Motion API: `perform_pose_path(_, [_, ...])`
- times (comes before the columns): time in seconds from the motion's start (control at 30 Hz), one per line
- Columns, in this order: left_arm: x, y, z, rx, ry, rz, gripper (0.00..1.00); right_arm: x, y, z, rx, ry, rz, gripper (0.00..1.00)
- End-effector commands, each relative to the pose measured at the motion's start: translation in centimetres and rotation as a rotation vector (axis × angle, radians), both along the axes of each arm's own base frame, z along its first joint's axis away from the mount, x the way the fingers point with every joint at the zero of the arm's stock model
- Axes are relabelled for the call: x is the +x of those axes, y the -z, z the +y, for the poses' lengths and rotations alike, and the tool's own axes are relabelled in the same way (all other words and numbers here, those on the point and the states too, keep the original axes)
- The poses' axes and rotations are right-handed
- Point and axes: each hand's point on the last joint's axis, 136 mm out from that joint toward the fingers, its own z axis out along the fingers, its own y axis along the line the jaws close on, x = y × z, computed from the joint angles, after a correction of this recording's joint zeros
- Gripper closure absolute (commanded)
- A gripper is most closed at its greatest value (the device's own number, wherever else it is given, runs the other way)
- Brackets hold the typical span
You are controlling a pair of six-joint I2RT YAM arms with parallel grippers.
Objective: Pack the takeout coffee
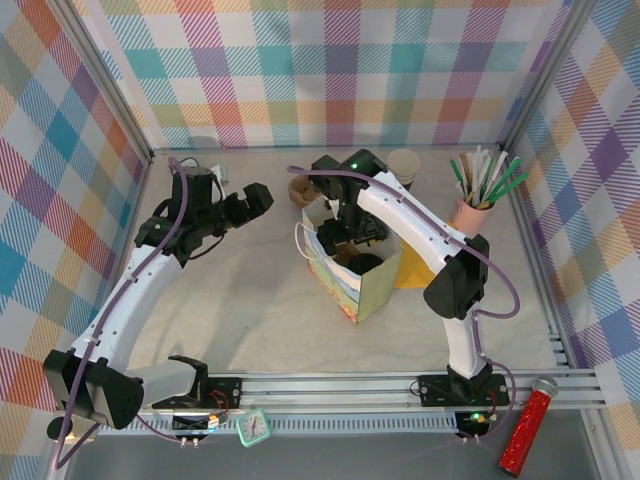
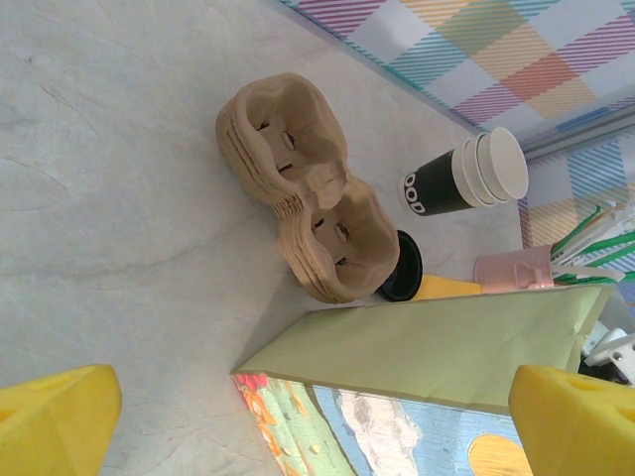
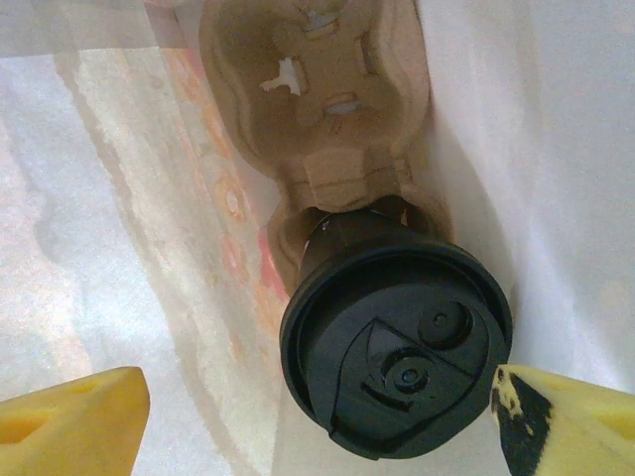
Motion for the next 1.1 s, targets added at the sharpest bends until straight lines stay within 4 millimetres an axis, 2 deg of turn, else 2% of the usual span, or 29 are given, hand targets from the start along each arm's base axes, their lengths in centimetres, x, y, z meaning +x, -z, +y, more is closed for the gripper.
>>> perform_pose_path(0.0, [0.1,-0.3,-0.6,-0.016,0.016,-0.012,0.0,-3.0,-2.4,-2.9,-0.076,0.016,0.058,0.1])
perform_pose_path(1.07, [0.2,-1.3,-0.3,0.004,0.005,-0.029,0.0,-2.7,-5.8,-2.9,-0.022,0.019,-0.082,0.14])
